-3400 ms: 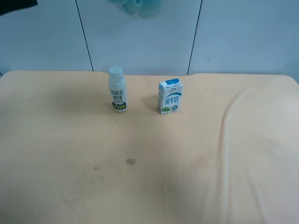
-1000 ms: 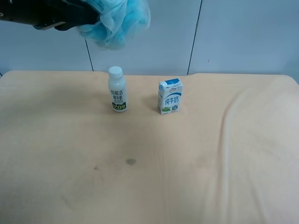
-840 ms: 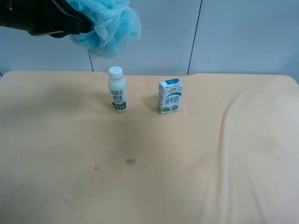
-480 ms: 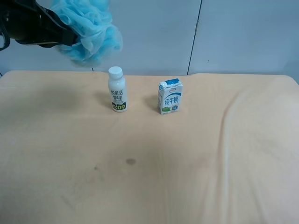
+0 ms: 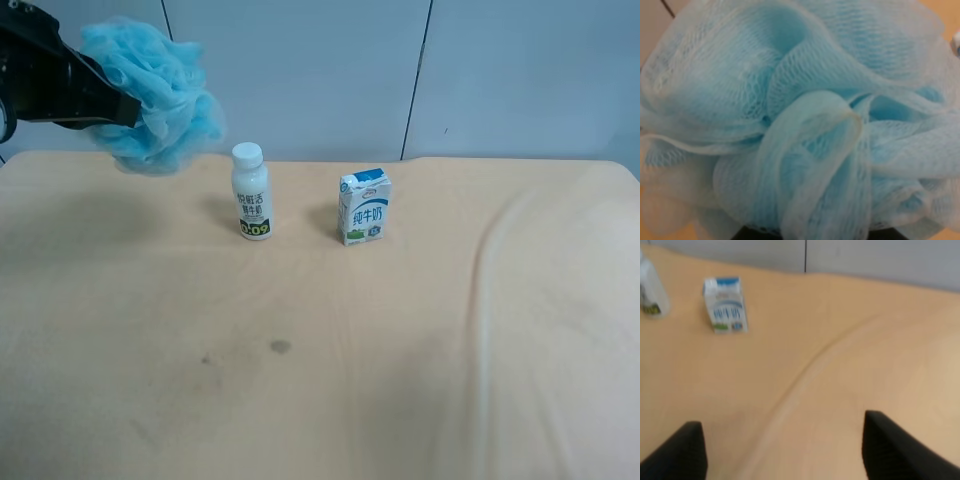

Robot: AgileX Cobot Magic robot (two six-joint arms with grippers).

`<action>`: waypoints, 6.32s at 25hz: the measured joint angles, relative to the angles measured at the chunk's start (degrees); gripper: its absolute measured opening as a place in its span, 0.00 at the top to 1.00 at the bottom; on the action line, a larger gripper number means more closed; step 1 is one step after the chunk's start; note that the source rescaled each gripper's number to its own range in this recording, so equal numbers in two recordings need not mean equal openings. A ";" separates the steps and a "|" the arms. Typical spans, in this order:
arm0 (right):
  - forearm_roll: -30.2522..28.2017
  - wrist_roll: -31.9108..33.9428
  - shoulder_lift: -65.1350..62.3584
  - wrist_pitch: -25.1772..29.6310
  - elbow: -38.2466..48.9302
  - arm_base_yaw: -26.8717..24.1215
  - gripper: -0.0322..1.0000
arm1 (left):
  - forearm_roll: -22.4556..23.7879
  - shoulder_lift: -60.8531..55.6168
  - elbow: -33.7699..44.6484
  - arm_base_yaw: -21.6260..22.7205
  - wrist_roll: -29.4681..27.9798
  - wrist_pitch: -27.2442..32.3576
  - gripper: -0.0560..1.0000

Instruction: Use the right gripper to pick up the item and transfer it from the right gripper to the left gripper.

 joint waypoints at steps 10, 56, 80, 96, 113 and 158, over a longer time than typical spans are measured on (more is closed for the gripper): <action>0.28 0.45 -2.09 0.43 5.70 0.00 0.31 | 1.01 4.68 12.31 0.00 -4.25 -8.59 0.94; 5.79 -0.02 -2.08 -6.74 13.07 0.00 0.31 | 1.01 10.34 12.73 0.00 -4.43 -10.67 0.65; 5.79 -0.02 -2.08 -6.74 13.07 0.00 0.31 | -0.42 4.02 9.83 0.00 -4.43 2.96 0.21; 5.79 -0.02 -2.08 -6.74 13.07 0.00 0.31 | -6.34 -27.35 11.01 0.00 -4.43 27.63 0.21; 5.79 -0.02 -2.08 -6.74 13.07 0.00 0.31 | -7.70 -58.86 22.73 0.00 -0.07 32.35 0.21; 6.01 0.04 -9.45 -6.83 13.07 -17.87 0.31 | -8.54 -70.58 23.84 20.37 3.16 33.24 0.22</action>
